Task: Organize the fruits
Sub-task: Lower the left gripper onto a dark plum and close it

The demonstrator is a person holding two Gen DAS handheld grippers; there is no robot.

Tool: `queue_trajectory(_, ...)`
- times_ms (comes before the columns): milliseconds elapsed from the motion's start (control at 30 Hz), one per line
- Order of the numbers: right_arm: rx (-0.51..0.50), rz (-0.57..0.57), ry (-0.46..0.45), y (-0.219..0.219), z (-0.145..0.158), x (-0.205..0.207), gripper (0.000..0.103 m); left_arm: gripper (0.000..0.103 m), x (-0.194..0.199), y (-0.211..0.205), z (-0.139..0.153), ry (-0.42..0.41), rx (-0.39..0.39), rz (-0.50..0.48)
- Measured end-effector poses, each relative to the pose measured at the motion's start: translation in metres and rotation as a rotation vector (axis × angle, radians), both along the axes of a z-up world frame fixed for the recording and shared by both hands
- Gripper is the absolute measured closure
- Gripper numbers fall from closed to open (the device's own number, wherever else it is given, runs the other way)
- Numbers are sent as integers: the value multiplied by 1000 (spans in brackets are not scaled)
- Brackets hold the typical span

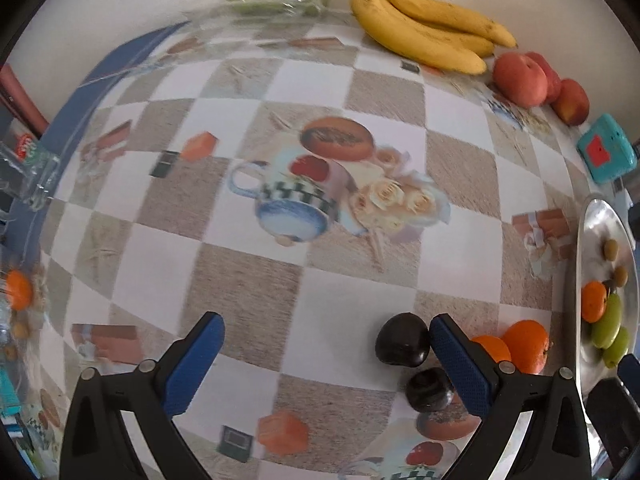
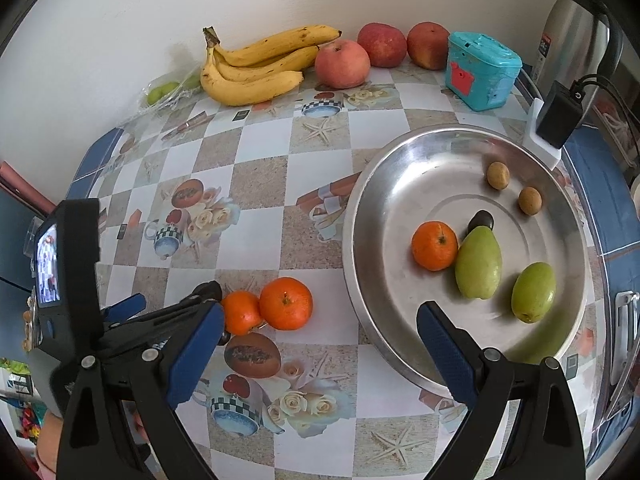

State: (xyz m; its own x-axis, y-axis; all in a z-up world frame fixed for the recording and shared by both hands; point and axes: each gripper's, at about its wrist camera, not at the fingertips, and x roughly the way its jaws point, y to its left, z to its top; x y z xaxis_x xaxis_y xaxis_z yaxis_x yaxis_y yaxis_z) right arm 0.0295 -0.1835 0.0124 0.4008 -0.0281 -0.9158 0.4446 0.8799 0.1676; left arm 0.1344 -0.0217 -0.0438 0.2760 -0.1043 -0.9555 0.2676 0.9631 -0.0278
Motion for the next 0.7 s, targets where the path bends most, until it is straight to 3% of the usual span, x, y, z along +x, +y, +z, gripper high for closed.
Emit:
queue_trajectory(200,1,4,-2,2,1,1,6,0,14,37,15,-44,24,115)
queue_trajectory(367,5,8,10,4,-3,3,6,0,20,56,23,-55,-33,183)
queue_trajectory(533,1,17,15,7,-4,4,6,1,18,43,19,-30,-84,116)
queue_trajectory(700,-1,22,21,8,-7,6,6,13,15,24,12,-13,-100,45)
